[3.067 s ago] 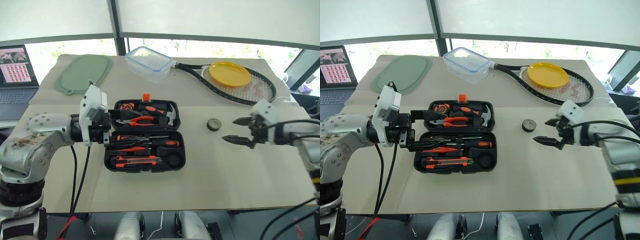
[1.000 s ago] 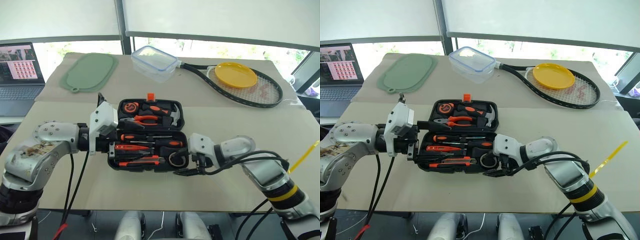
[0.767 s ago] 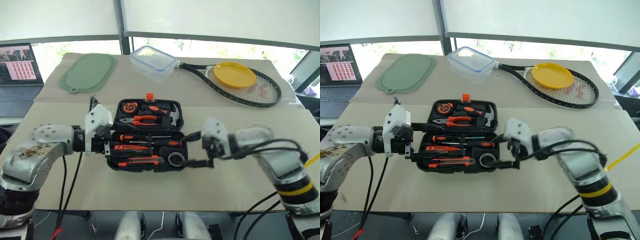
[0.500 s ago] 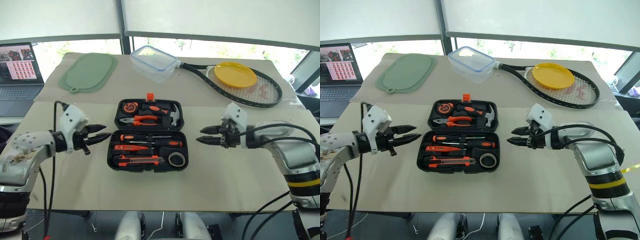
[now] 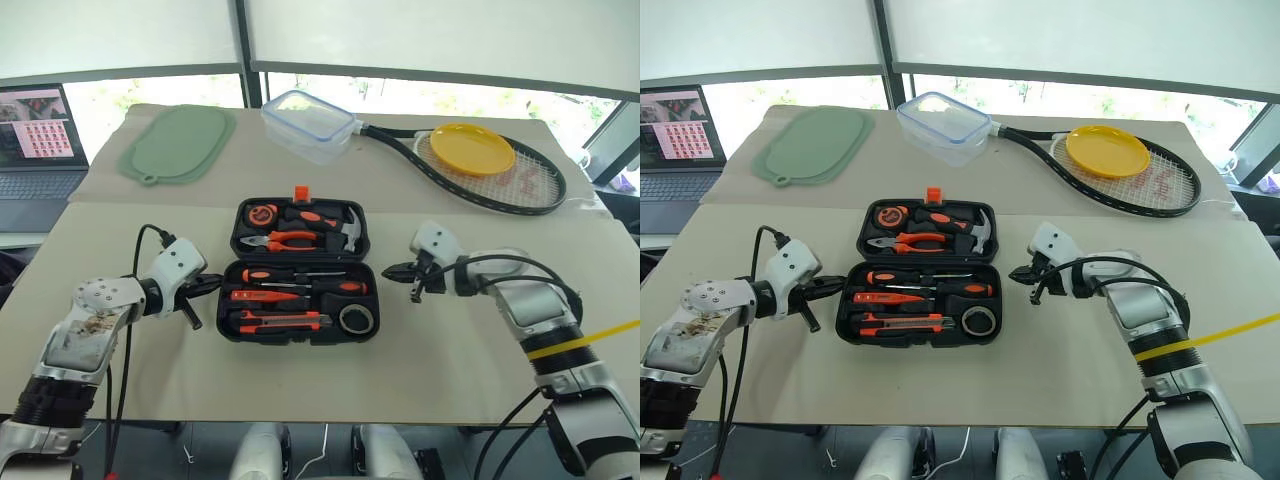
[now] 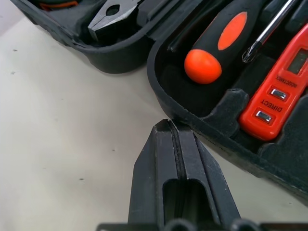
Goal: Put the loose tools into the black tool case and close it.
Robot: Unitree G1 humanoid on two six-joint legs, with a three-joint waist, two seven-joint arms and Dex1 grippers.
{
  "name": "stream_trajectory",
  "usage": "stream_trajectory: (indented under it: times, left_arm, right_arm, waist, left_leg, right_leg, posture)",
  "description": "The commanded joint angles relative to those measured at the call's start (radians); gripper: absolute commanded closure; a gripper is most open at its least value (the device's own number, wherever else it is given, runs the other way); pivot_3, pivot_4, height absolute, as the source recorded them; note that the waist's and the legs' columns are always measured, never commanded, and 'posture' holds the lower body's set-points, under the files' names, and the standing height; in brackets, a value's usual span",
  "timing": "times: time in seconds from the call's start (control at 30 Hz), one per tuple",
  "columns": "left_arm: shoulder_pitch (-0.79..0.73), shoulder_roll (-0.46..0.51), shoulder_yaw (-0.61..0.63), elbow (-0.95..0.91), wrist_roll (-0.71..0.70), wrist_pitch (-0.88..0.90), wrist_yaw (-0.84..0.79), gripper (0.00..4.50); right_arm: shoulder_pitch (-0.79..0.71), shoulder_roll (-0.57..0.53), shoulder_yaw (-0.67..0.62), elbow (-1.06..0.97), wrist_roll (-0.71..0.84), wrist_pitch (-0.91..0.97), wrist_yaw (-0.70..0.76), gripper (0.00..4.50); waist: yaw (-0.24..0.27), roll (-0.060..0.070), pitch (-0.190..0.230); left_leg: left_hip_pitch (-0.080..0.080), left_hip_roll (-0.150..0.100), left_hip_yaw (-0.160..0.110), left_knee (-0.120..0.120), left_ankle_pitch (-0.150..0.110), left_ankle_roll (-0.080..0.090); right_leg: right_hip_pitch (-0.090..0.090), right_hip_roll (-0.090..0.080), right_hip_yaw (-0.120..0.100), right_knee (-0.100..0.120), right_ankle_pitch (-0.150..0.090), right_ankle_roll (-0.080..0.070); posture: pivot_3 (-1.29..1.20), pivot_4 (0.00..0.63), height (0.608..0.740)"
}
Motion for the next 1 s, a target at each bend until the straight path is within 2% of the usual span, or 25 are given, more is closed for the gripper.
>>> stream_trajectory:
  times: [0.03, 0.3, 0.5, 0.63, 0.73, 0.77, 0.8, 0.87, 0.93, 1.0]
  left_arm:
    - [0.050, -0.003, -0.014, -0.148, -0.072, -0.003, -0.078, 4.50]
    - [0.178, 0.046, -0.036, -0.289, -0.077, 0.018, -0.145, 4.50]
    - [0.249, 0.081, -0.005, -0.301, -0.063, 0.007, -0.155, 4.50]
    - [0.279, 0.117, 0.063, -0.237, -0.032, 0.044, -0.113, 4.50]
    - [0.283, 0.157, 0.138, -0.157, -0.037, 0.068, -0.107, 3.73]
    - [0.272, 0.164, 0.162, -0.134, -0.053, 0.091, -0.107, 3.25]
    - [0.259, 0.166, 0.177, -0.120, -0.071, 0.118, -0.105, 3.02]
    - [0.198, 0.155, 0.204, -0.090, -0.126, 0.220, -0.086, 2.33]
    - [0.101, 0.124, 0.221, -0.063, -0.200, 0.379, -0.049, 1.47]
    - [-0.007, 0.081, 0.220, -0.049, -0.272, 0.561, -0.005, 0.82]
  right_arm:
    - [0.057, -0.058, -0.004, -0.185, 0.068, -0.019, 0.130, 4.45]
    - [0.206, -0.146, -0.027, -0.409, 0.115, 0.039, 0.189, 4.45]
    - [0.278, -0.177, -0.069, -0.422, 0.089, 0.036, 0.165, 4.45]
    - [0.298, -0.201, -0.120, -0.409, 0.084, 0.101, 0.122, 4.45]
    - [0.301, -0.244, -0.172, -0.382, 0.111, 0.126, 0.132, 3.67]
    - [0.295, -0.254, -0.186, -0.365, 0.120, 0.128, 0.137, 3.22]
    - [0.287, -0.257, -0.195, -0.349, 0.127, 0.133, 0.136, 2.98]
    - [0.243, -0.245, -0.213, -0.294, 0.150, 0.174, 0.118, 2.31]
    - [0.165, -0.207, -0.223, -0.217, 0.165, 0.233, 0.080, 1.52]
    - [0.054, -0.143, -0.228, -0.109, 0.172, 0.325, 0.015, 0.94]
  waist:
    - [0.002, 0.000, 0.000]
    - [-0.002, 0.000, 0.000]
    - [-0.002, 0.000, 0.000]
    - [-0.002, 0.000, 0.000]
    - [-0.002, 0.000, 0.000]
    - [-0.003, 0.000, 0.000]
    - [-0.004, 0.000, 0.000]
    - [-0.005, 0.000, 0.000]
    - [-0.005, 0.000, 0.000]
    - [-0.006, 0.000, 0.000]
  left_leg:
    - [-0.001, 0.000, 0.000, 0.000, 0.000, 0.000]
    - [-0.003, 0.000, -0.003, 0.000, -0.001, 0.001]
    - [-0.001, 0.000, -0.002, 0.000, -0.002, 0.002]
    - [0.001, 0.000, -0.002, 0.000, -0.002, 0.002]
    - [0.003, 0.000, -0.002, 0.000, -0.002, 0.002]
    - [0.003, 0.000, -0.002, 0.000, -0.002, 0.002]
    - [0.004, 0.001, -0.002, -0.001, -0.002, 0.002]
    - [0.006, 0.001, -0.002, -0.001, -0.001, 0.001]
    - [0.006, 0.002, -0.002, -0.001, -0.001, 0.000]
    - [0.006, 0.001, -0.002, 0.000, 0.000, 0.000]
  right_leg:
    - [0.000, -0.001, 0.000, 0.000, 0.000, 0.001]
    - [0.000, -0.001, 0.000, -0.002, -0.001, 0.003]
    - [0.000, 0.000, 0.000, -0.003, -0.001, 0.002]
    - [0.001, 0.000, 0.001, -0.002, -0.001, 0.001]
    - [0.001, 0.000, 0.001, -0.001, -0.002, 0.001]
    - [0.001, 0.000, 0.001, 0.000, -0.002, 0.000]
    - [0.001, 0.000, 0.001, 0.000, -0.002, 0.000]
    - [0.002, 0.001, 0.001, 0.001, -0.001, -0.002]
    - [0.002, 0.002, 0.001, 0.002, -0.001, -0.002]
    - [0.002, 0.002, 0.001, 0.002, -0.001, -0.002]
  posture:
    - [0.00, 0.150, 0.738]
    - [0.00, 0.150, 0.738]
    - [0.00, 0.150, 0.738]
    - [0.00, 0.150, 0.738]
    - [0.00, 0.150, 0.738]
    - [0.00, 0.150, 0.738]
    - [0.00, 0.150, 0.738]
    - [0.00, 0.150, 0.738]
    - [0.00, 0.150, 0.738]
    - [0.00, 0.150, 0.738]
